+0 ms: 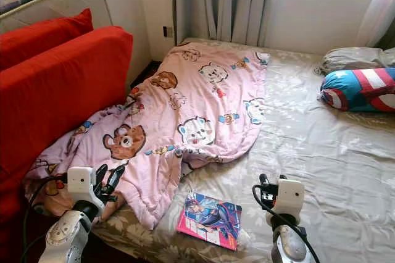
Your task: Clean up the room
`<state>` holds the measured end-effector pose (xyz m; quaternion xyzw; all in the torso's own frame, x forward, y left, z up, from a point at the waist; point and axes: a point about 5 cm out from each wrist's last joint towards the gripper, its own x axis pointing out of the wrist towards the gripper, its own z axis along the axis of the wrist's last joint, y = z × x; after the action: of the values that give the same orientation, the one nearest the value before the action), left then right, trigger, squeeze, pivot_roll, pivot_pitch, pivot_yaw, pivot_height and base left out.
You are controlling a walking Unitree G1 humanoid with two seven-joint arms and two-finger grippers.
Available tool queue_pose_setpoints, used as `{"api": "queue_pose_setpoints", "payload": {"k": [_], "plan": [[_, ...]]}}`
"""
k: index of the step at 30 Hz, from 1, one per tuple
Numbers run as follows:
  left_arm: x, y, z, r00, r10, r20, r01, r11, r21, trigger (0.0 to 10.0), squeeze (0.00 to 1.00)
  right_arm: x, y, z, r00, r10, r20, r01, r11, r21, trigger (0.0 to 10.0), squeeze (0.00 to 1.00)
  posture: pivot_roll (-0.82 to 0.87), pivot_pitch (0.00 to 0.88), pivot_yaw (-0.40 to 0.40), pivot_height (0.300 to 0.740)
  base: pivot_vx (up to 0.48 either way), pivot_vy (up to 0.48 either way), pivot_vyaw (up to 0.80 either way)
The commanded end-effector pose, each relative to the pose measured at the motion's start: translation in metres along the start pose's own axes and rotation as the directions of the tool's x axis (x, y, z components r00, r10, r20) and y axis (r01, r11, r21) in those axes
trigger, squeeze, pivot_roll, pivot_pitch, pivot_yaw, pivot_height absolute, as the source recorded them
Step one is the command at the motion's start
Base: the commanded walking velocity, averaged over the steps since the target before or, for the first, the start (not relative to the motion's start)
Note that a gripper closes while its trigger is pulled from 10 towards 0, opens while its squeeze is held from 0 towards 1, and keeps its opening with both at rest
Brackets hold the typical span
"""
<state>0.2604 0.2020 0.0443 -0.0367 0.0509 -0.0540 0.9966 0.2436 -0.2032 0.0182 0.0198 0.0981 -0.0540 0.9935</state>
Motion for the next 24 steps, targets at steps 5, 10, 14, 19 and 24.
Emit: {"api": "queue_pose_setpoints", "payload": {"k": [5, 10, 14, 19, 24], "plan": [[0.007, 0.001, 0.01, 1.0, 0.002, 0.022, -0.002, 1.0, -0.007, 10.0, 0.0, 0.018, 0.012, 0.018, 0.995, 0.095, 0.027, -0.094, 0.995, -0.037, 10.0, 0.0, -0.06, 0.038, -0.028, 0.686, 0.0, 0.0, 0.0], [0.008, 0.001, 0.011, 1.0, 0.004, 0.026, -0.004, 1.0, -0.01, 10.0, 0.0, 0.023, 0.011, 0.029, 0.995, 0.056, 0.082, -0.056, 0.998, -0.01, 10.0, 0.0, -0.05, 0.04, -0.033, 0.671, 0.0, 0.0, 0.0], [0.007, 0.0, 0.011, 1.0, 0.006, 0.027, -0.006, 1.0, -0.013, 10.0, 0.0, 0.02, 0.01, 0.026, 0.996, 0.033, 0.082, -0.033, 0.999, 0.006, 10.0, 0.0, -0.05, 0.041, -0.032, 0.671, 0.0, 0.0, 0.0], [0.007, 0.001, 0.012, 1.0, 0.011, 0.029, -0.01, 1.0, -0.014, 10.0, 0.0, 0.013, 0.006, 0.019, 0.997, -0.014, 0.071, 0.012, 1.0, 0.023, 10.0, 0.0, -0.05, 0.042, -0.032, 0.671, 0.0, 0.0, 0.0], [0.006, 0.002, 0.011, 1.0, 0.013, 0.025, -0.012, 1.0, -0.011, 10.0, 0.0, 0.006, -0.003, 0.012, 0.996, -0.075, 0.053, 0.072, 0.996, 0.052, 10.0, 0.0, -0.05, 0.043, -0.03, 0.671, 0.0, 0.0, 0.0]]}}
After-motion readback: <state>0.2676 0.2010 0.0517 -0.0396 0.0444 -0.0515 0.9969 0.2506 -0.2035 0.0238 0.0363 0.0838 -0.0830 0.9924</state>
